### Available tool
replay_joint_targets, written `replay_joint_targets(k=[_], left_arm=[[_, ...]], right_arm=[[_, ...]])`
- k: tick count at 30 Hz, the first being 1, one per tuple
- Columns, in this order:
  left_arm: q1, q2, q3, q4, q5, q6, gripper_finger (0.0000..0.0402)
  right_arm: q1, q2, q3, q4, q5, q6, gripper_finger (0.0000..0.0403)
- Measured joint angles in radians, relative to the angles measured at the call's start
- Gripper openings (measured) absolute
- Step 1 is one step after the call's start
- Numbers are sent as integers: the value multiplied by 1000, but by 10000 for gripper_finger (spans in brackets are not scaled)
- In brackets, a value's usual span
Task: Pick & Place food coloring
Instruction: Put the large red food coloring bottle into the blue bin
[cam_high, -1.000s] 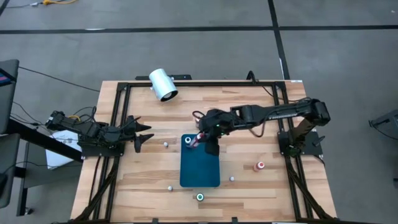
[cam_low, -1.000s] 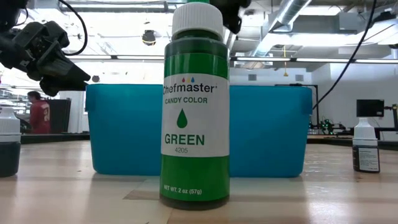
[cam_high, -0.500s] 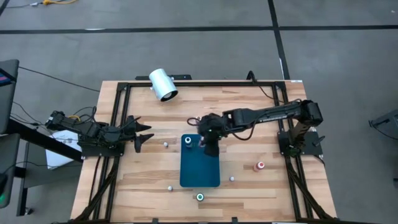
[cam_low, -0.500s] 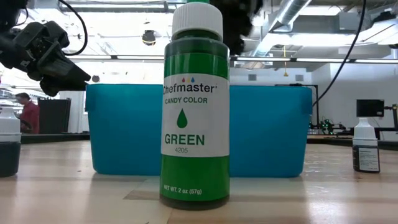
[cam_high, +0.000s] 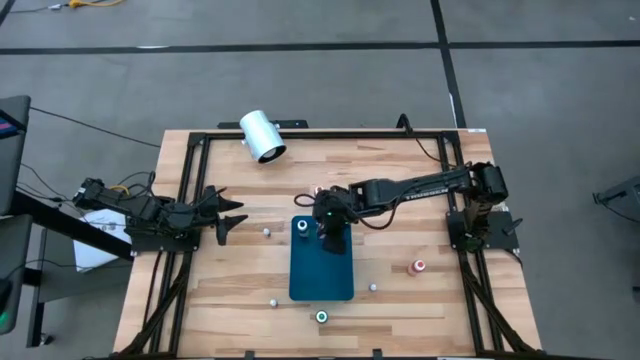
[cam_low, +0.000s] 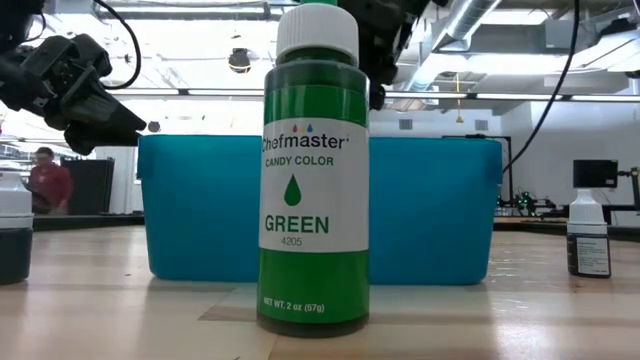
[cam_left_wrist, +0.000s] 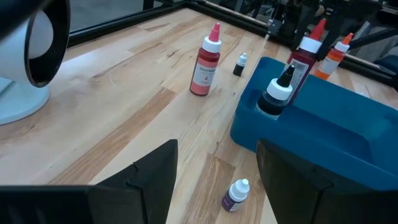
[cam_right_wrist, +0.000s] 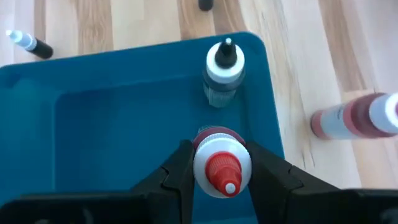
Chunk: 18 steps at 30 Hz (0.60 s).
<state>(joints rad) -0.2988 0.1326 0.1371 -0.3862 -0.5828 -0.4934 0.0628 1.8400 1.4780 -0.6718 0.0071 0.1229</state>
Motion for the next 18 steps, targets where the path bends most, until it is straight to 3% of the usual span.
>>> replay_joint_targets(k=[18], left_arm=[[0,0,0,1,0,0,209]], right_arm=[[-13,68,1,26,21,-1,106]])
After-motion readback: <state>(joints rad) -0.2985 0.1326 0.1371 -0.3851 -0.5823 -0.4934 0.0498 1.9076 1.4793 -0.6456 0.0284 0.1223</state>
